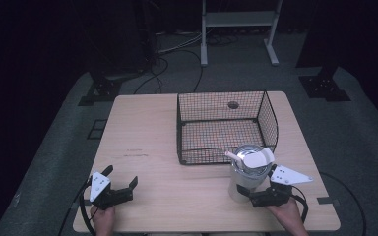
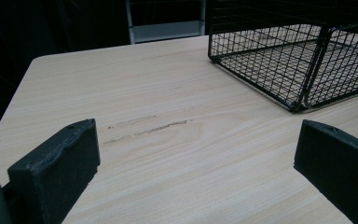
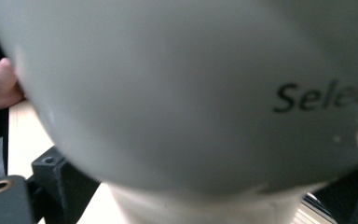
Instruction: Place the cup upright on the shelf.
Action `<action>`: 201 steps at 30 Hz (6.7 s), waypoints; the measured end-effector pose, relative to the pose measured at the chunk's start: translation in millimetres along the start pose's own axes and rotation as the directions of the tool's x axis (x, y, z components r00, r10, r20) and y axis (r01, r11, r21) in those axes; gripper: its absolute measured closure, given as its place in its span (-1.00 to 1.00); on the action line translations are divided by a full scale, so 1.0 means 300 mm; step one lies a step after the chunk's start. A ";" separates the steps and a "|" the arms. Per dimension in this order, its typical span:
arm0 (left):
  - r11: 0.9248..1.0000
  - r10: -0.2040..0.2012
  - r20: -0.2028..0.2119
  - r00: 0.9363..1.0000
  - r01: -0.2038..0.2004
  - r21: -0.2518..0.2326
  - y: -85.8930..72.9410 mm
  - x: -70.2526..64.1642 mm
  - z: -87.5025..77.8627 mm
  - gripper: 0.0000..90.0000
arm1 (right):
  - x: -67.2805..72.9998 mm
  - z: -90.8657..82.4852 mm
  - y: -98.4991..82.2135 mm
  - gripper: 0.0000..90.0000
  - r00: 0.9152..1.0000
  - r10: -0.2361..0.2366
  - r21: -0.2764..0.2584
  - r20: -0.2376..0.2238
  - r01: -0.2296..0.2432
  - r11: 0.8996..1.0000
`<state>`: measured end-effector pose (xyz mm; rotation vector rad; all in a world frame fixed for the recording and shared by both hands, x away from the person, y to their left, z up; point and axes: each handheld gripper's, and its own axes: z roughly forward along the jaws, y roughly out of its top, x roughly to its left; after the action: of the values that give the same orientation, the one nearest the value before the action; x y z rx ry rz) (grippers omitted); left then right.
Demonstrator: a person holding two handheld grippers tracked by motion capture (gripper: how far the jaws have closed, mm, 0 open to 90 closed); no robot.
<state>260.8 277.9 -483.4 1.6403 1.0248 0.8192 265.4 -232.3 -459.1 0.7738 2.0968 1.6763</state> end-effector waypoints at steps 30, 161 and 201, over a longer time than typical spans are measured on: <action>1.000 -0.002 0.000 1.000 0.002 -0.004 -0.001 0.001 -0.002 -1.00 | 0.006 0.015 0.023 -0.82 0.999 0.024 -0.093 -0.038 -0.028 0.995; 1.000 -0.013 0.019 1.000 0.014 -0.020 -0.003 0.007 -0.006 -1.00 | -0.475 0.622 0.298 -0.82 0.999 -0.020 0.174 -0.045 0.027 0.984; 1.000 -0.008 0.012 1.000 0.008 -0.019 -0.004 0.004 -0.006 -1.00 | -0.463 0.553 0.286 -0.82 0.994 -0.099 0.184 -0.041 0.105 0.977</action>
<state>259.5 279.9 -484.0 1.6219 1.0121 0.8109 488.3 -174.3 -425.4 0.6848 2.2986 1.4639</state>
